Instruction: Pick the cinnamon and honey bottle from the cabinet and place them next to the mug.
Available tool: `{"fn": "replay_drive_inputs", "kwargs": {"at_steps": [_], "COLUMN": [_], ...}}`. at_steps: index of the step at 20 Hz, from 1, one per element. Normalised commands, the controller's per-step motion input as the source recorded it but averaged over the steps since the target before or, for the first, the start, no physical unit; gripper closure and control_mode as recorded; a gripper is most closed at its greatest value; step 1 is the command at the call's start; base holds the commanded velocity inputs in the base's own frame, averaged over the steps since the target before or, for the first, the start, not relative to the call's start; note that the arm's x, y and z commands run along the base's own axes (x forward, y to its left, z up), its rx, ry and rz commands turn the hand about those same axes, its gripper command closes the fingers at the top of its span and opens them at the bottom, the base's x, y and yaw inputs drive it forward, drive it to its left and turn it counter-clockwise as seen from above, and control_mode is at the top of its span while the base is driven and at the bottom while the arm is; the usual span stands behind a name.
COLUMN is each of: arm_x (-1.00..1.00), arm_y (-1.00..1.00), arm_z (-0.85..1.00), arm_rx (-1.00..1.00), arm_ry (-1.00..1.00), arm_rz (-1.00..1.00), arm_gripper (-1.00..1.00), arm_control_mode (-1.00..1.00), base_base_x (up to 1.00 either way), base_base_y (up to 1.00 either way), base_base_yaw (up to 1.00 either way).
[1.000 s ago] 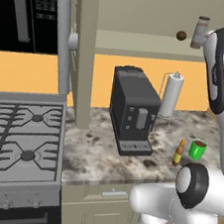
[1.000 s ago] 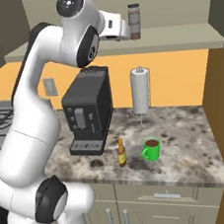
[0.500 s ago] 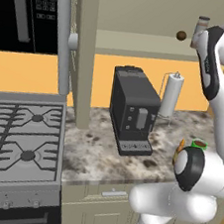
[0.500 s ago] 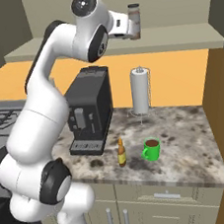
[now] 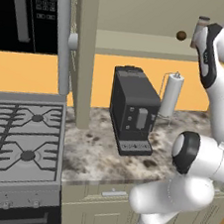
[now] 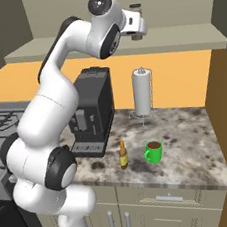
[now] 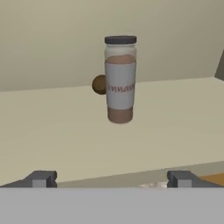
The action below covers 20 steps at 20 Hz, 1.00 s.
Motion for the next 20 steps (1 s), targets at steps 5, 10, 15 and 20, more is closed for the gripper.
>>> {"fn": "replay_drive_inputs", "kwargs": {"at_steps": [5, 10, 15, 20], "arm_x": [0.42, 0.31, 0.21, 0.09], "arm_y": [0.0, -0.01, -0.09, -0.1], "arm_z": [0.0, 0.0, 0.0, -0.02], "arm_rx": [0.0, 0.0, 0.0, 0.0], "arm_ry": [0.0, 0.0, 0.0, 0.0], "arm_rz": [0.0, 0.0, 0.0, 0.0], "arm_gripper": [-1.0, -1.0, -1.0, -1.0], "arm_control_mode": [-1.0, -1.0, -1.0, -1.0], "base_base_x": [0.0, 0.0, 0.0, 0.0], "base_base_y": [0.0, 0.0, 0.0, 0.0], "base_base_yaw": [0.0, 0.0, 0.0, 0.0]}}
